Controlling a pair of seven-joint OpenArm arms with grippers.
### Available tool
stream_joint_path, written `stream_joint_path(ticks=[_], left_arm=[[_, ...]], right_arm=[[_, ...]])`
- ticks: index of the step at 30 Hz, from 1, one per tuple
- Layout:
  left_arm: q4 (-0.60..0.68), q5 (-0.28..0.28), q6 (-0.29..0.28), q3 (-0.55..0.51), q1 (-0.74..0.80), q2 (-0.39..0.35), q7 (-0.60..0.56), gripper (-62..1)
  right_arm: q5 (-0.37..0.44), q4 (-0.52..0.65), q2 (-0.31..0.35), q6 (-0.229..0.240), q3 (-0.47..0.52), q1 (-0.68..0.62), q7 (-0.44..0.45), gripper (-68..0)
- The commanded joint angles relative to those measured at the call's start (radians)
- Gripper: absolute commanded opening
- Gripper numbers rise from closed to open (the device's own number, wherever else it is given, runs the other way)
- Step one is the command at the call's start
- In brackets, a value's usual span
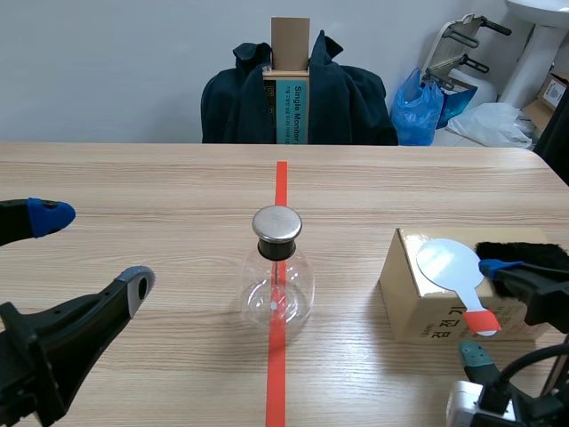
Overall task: Do the electroscope experiment.
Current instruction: 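Pick up the white charging plate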
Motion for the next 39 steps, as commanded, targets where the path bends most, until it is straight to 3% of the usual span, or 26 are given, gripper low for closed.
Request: stream_joint_path(ticks=[1,12,21,25,29,34,39], left_arm=[[0.018,-0.007,-0.003,0.002,-0.001,0.000,-0.014,1.4],[0.018,-0.007,-0.003,0.002,-0.001,0.000,-0.014,1.4],[0.018,-0.007,-0.003,0.002,-0.001,0.000,-0.014,1.4],[0.018,-0.002,-0.003,0.002,-0.001,0.000,-0.014,1.4],[0.018,0.034,-0.003,0.002,-0.003,0.000,-0.013,1.4],[0.018,0.038,-0.003,0.002,-0.003,0.000,-0.010,1.4],[0.018,0.038,-0.003,0.002,-0.003,0.000,-0.010,1.4]], right_arm=[[0.003,0.023,0.016,-0.008,0.014,-0.005,-0.007,-7.6],[0.003,0.023,0.016,-0.008,0.016,-0.005,-0.019,-67.2],[0.003,0.023,0.016,-0.009,0.016,-0.004,-0.025,-66.9],[0.003,0.023,0.016,-0.034,0.016,-0.004,-0.025,-66.9],[0.003,0.023,0.017,-0.107,0.016,-0.022,-0.029,-66.9],[0.003,0.023,0.017,-0.286,0.046,-0.095,0.025,-66.9],[0.007,0.050,0.019,-0.301,0.117,-0.159,0.050,-66.9]])
